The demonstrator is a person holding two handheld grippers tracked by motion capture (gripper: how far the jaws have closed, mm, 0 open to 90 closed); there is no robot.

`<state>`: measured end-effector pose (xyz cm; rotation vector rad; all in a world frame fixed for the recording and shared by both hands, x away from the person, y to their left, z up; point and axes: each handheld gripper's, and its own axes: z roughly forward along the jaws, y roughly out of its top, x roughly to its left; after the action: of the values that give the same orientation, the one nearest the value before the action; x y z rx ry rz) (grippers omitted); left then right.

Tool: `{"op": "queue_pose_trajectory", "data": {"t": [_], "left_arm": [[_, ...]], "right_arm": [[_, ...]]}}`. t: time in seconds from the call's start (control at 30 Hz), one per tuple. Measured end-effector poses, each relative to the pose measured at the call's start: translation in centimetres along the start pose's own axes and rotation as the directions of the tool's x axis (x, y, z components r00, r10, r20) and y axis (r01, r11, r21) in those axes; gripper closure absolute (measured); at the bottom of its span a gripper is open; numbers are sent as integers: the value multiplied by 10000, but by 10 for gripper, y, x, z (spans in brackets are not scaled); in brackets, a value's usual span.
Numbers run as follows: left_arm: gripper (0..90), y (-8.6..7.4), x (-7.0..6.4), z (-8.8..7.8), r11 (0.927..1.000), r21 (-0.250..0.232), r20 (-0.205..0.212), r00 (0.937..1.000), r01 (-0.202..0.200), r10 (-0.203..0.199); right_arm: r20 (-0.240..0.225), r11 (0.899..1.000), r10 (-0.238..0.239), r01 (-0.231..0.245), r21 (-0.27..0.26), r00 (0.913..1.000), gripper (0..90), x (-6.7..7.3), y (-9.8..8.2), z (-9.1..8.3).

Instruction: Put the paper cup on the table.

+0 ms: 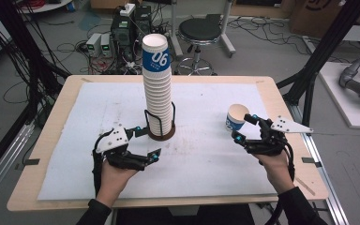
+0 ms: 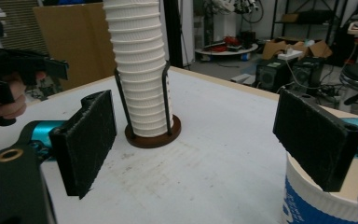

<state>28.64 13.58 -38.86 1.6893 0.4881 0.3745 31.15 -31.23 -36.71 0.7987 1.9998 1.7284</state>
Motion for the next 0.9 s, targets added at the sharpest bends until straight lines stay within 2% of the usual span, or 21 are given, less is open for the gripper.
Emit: {"op": "queue_pose_trajectory", "data": {"t": [0.2,0.47,0.57,0.7,0.9], "left_arm": [[145,-2,2,-5,9999,-97,-29,10000,54,-54],[145,-3,0,-5,9998,-84,286,9995,168,-166],[145,-3,-1,-8,9998,-157,116,9999,87,-85],[145,-2,0,-12,9992,-346,30,9998,196,-195],[145,-3,2,-15,9989,-410,-19,9997,232,-233]], "right_arm": [[-638,9997,-225,231,97,9977,139,2,2,4],[-1187,9984,-438,478,316,9920,139,5,5,2],[-1440,9976,-539,595,348,9881,139,5,6,3],[-1762,9956,-657,762,536,9822,139,6,4,6],[-1853,9953,-541,678,684,9812,139,5,-2,13]]}}
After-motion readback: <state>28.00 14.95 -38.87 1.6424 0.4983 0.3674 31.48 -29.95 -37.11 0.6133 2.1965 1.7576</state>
